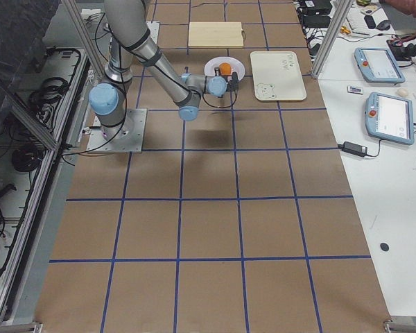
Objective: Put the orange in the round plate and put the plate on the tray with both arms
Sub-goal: 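Lower the right gripper to the bowl rim nearest it and grip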
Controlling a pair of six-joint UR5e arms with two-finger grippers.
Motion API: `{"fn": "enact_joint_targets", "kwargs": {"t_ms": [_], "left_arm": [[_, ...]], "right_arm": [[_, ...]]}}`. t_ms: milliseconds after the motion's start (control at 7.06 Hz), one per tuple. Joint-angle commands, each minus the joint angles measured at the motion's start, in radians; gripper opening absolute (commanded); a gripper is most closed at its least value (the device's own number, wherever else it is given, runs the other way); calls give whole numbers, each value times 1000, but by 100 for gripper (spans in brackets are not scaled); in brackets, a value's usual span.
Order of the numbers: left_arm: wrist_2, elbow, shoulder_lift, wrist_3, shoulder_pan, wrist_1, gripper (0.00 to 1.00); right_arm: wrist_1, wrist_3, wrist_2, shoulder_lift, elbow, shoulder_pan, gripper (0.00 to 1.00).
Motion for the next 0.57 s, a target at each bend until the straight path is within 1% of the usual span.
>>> {"fn": "enact_joint_targets", "kwargs": {"t_ms": [0,425], "left_arm": [[-1,1,0,0,0,1,100],[2,1,1,-2,0,0,100]], "right_arm": [[0,68,27,1,-2,17,93],[4,75,37,2,-1,53,88]]}}
